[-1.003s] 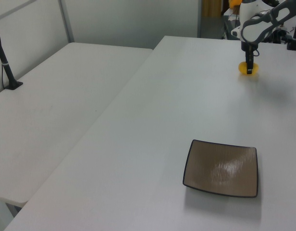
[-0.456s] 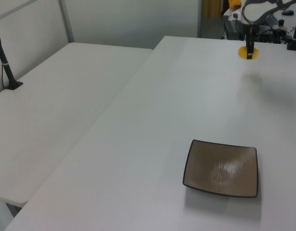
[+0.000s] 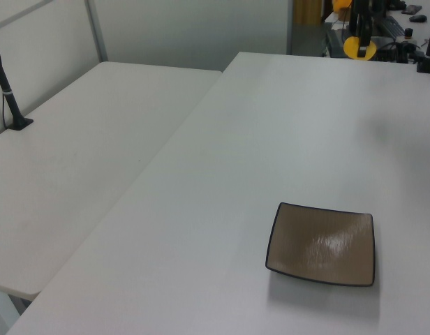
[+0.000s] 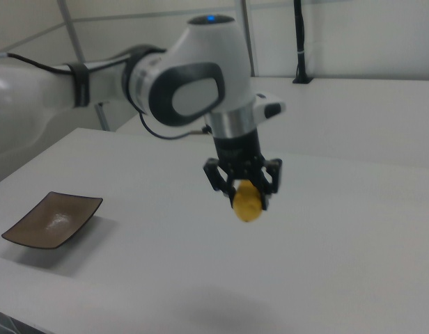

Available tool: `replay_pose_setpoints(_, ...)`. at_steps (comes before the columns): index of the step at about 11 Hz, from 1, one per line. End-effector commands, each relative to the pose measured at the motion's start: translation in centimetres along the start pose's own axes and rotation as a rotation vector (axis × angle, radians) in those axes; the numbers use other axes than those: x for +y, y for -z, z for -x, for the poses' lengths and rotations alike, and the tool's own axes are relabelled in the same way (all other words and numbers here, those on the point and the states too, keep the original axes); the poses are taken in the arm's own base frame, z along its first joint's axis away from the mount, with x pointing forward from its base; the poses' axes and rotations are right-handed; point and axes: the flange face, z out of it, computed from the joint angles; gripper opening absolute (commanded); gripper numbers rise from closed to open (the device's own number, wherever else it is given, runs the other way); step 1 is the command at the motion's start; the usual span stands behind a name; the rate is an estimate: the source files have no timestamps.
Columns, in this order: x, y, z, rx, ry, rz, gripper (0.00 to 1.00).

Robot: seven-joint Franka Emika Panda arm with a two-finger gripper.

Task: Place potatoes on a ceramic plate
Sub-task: 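Lift the potato and carry it toward the brown square plate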

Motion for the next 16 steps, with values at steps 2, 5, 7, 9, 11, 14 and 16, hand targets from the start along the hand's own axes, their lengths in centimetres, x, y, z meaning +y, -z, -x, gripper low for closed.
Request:
replay_pose_setpoints(2,-7.7,7.5,-1.7,0.055,-0.042,-0.053,0.09)
replay_pose_setpoints(5,-15.9,8.6,-5.3,0.044,-0.011,-0.057,0.09)
replay_pose_setpoints(7,-22.0,9.6,-6.9,0.028,-0.027,-0.060,0.09)
replay_pose_setpoints(9,-27.8,9.7,-8.2,0.026,-0.029,-0.059,0.09)
replay_pose_setpoints(11,-33.7,9.3,-9.1,0.016,-0.032,-0.057,0.09)
replay_pose_setpoints(14,-42.6,6.6,-9.8,-0.040,-0.034,-0.060,0.15)
replay_pose_setpoints(16,-46.9,3.3,-10.2,-0.096,0.001,-0.065,0.16)
